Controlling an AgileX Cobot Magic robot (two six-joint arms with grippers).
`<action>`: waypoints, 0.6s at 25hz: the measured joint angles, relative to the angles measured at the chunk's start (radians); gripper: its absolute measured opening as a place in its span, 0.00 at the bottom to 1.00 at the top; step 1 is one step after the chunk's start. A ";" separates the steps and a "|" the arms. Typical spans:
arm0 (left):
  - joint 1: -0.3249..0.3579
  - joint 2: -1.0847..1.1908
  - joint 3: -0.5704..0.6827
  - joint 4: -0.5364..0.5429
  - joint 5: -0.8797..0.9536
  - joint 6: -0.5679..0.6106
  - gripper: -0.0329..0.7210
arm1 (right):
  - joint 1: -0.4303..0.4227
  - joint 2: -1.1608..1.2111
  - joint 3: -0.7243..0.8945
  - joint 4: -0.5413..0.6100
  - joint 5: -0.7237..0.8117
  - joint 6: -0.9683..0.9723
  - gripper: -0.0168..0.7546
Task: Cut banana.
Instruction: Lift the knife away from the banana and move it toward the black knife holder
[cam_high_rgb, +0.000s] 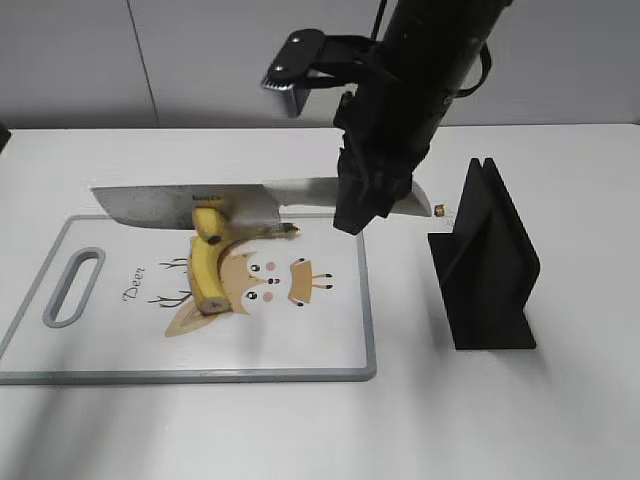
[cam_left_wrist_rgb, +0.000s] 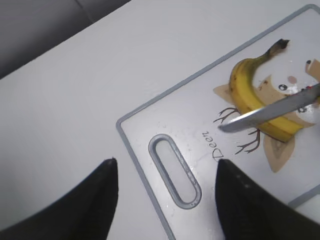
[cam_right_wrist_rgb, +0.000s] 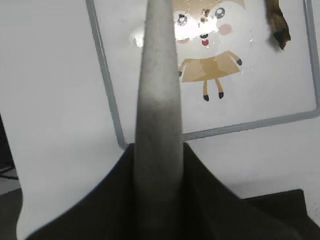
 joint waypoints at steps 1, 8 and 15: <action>0.017 -0.006 0.000 0.002 0.016 -0.019 0.83 | 0.000 -0.013 0.000 0.000 0.010 0.029 0.23; 0.051 -0.030 0.000 0.071 0.244 -0.230 0.83 | 0.000 -0.082 0.000 0.000 0.071 0.311 0.23; 0.051 -0.076 0.017 0.175 0.498 -0.431 0.83 | 0.000 -0.160 0.080 0.008 0.074 0.547 0.23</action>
